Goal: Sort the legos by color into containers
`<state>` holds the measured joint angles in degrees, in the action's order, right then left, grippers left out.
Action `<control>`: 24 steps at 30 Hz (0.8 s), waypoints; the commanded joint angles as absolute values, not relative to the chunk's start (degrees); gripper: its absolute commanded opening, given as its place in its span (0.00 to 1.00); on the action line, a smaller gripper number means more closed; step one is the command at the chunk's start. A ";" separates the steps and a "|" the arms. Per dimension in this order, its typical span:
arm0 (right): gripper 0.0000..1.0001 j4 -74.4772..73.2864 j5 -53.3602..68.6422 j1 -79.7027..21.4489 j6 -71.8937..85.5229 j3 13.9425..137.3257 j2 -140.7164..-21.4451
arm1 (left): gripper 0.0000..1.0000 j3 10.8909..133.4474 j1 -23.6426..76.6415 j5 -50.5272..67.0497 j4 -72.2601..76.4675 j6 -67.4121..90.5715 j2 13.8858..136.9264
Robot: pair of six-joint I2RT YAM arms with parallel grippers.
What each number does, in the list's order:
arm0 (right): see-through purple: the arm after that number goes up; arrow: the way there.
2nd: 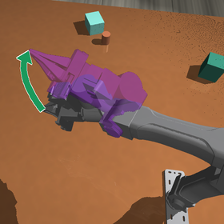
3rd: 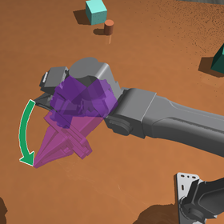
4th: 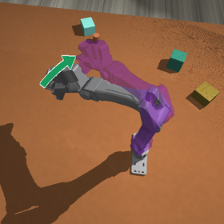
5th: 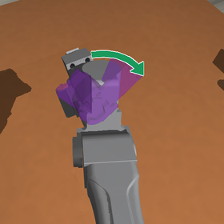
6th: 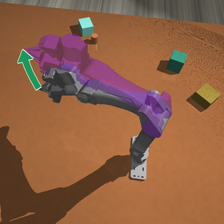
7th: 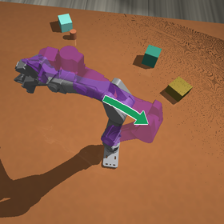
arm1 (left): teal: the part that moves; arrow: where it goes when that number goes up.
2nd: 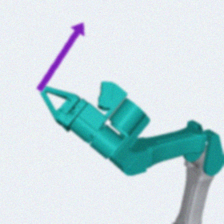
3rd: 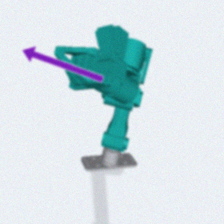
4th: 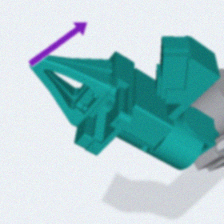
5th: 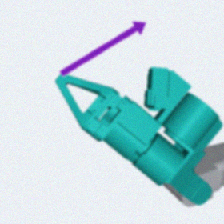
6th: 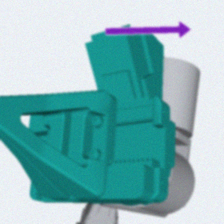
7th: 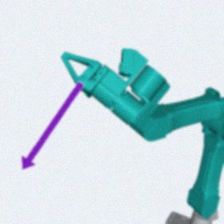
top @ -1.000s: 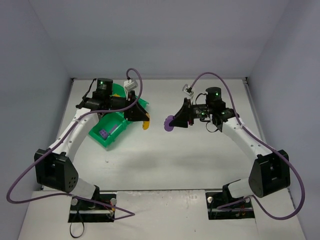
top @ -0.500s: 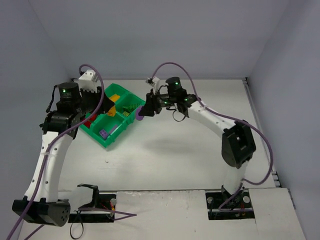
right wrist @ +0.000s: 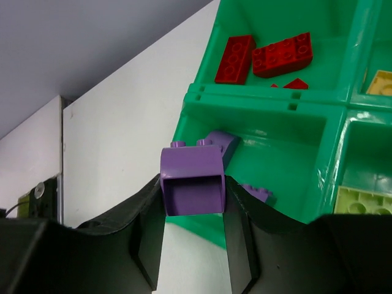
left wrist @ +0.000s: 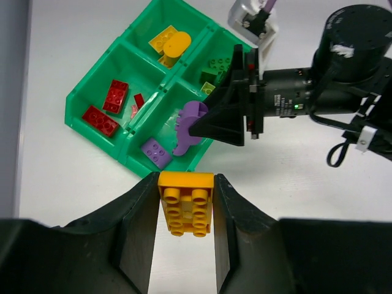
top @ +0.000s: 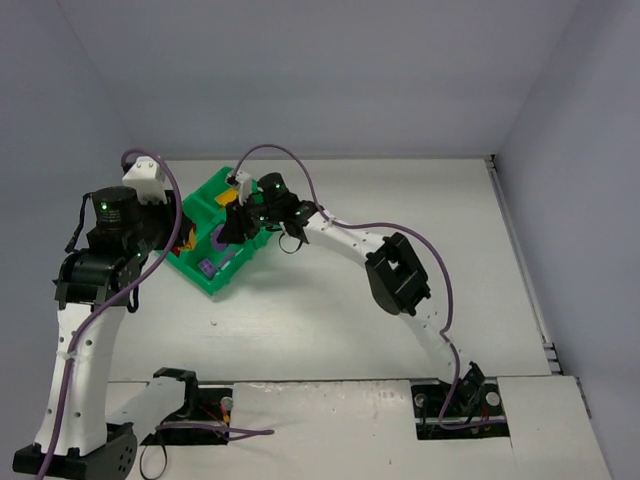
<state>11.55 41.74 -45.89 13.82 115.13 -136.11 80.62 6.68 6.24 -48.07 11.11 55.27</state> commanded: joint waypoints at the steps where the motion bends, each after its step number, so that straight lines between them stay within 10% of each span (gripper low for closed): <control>1: 0.35 17.75 39.73 -46.41 16.78 121.11 -137.10 | 0.00 80.95 6.86 4.22 -47.64 11.95 55.72; 8: 0.76 18.90 38.67 -45.44 17.05 120.77 -135.97 | 0.00 82.09 6.86 5.71 -45.18 11.69 59.23; 24: 0.81 15.48 31.38 -24.10 16.88 78.50 -92.92 | 0.00 96.57 6.68 6.15 -28.57 8.70 87.08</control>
